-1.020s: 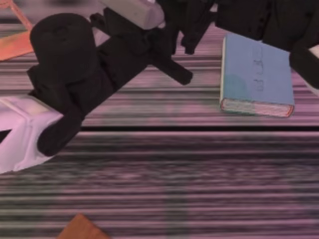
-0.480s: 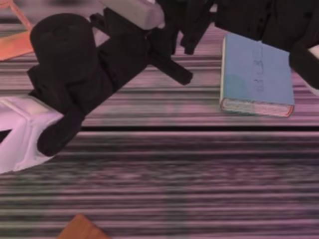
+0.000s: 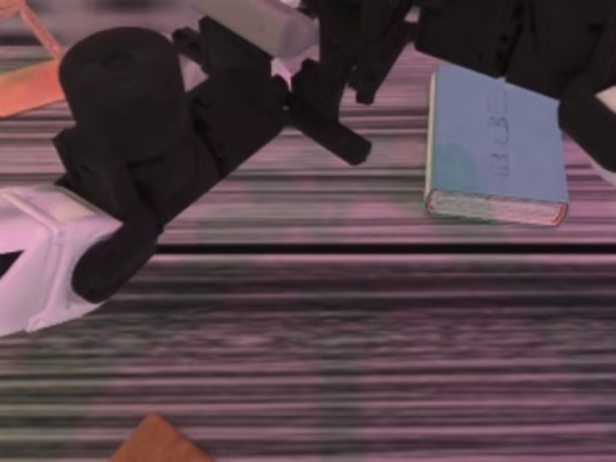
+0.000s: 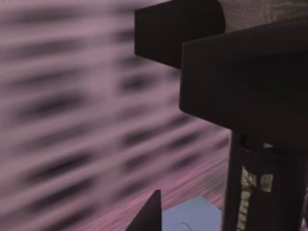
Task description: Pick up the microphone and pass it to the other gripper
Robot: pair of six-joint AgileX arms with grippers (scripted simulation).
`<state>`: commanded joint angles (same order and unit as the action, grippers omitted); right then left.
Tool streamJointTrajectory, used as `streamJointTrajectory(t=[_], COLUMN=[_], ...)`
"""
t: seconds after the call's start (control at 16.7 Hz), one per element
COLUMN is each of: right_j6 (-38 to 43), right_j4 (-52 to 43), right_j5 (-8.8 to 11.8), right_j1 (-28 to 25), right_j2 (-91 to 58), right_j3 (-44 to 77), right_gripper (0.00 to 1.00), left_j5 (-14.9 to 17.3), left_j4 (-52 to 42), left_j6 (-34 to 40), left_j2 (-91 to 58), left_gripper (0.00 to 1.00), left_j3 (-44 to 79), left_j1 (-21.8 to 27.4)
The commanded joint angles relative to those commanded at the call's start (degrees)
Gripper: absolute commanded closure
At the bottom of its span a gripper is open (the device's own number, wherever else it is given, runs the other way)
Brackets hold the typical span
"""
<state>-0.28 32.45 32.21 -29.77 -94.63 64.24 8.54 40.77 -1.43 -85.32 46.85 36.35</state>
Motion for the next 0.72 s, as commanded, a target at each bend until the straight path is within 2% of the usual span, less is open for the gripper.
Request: streamJointTrajectory(t=[0.48,0.54,0.72], right_j6=[0.00,-0.20,-0.11], right_j4=[0.00,-0.06,0.04], right_j5=[0.00,-0.59,0.68], right_j1=[0.00,0.19,1.17], right_j2=[0.00,0.75,1.52], right_j3=[0.00,0.78,-0.05], right_gripper=[1.00,1.00,1.00], left_j5=[0.00,-0.56,-0.25], left_j4=[0.00,0.00,-0.69], left_j6=[0.00,-0.46,-0.53], left_j2=[0.00,-0.84,1.51], left_gripper=[0.00,0.00,0.00], left_j3=[0.00,-1.03,-3.04], left_j1=[0.00,-0.50,-1.08])
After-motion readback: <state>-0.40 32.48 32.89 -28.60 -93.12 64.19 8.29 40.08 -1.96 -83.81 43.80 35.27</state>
